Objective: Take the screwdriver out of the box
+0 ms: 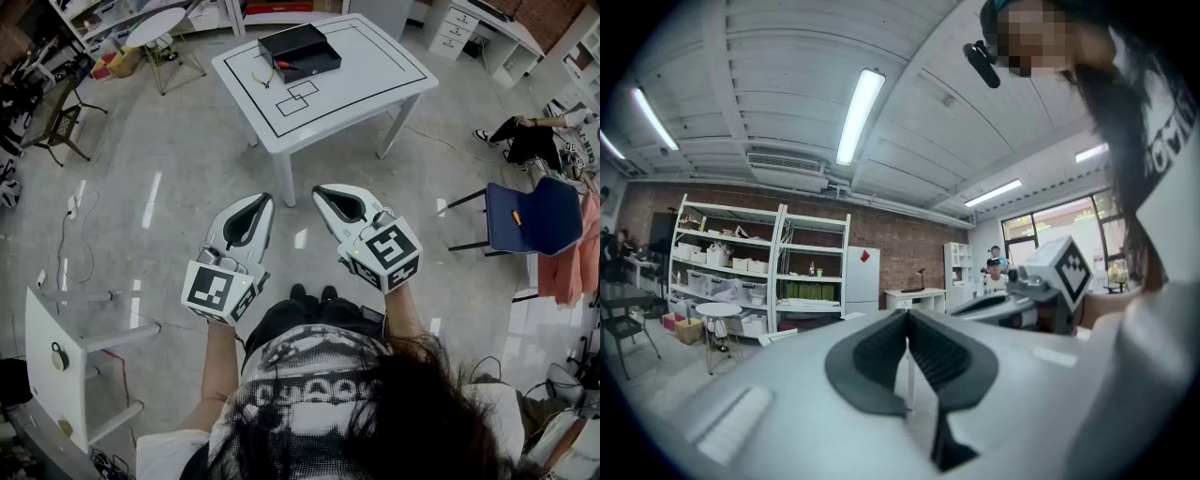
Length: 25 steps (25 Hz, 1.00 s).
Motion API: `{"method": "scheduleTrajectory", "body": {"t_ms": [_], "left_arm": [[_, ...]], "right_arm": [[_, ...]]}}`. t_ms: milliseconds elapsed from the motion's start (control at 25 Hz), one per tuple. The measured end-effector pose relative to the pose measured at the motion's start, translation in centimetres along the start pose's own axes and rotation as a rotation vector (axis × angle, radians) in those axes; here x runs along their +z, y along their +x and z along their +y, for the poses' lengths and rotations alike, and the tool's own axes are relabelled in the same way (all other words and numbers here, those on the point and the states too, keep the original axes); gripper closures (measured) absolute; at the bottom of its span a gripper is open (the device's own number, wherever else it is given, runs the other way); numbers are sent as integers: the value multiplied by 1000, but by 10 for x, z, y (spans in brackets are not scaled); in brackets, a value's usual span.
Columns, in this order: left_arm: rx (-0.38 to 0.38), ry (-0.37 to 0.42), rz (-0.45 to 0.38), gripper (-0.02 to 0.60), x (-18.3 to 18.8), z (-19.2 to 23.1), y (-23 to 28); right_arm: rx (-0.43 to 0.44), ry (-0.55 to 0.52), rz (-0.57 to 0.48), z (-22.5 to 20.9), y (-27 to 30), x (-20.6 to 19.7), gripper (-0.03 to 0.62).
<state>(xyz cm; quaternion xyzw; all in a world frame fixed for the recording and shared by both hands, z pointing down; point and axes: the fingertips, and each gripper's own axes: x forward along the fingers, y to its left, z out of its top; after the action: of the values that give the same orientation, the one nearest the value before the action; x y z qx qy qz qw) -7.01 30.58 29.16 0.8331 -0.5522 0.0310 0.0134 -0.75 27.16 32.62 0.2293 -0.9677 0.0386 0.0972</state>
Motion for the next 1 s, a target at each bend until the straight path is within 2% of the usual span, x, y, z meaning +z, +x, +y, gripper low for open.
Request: {"method": "scheduleTrajectory", "body": {"t_ms": [360,640,1000], "left_arm": [[-3,-11,-2,581,-5,17,-15],[-47,11,-11,581,-8,29,-27],[-87,-12,1,581,-18,34,-20]], "right_arm": [[-5,24,-3,16,13,0,597],[-36,46,22,28,24,-14,596],[-70,64,36,21,31,-18,597]]}}
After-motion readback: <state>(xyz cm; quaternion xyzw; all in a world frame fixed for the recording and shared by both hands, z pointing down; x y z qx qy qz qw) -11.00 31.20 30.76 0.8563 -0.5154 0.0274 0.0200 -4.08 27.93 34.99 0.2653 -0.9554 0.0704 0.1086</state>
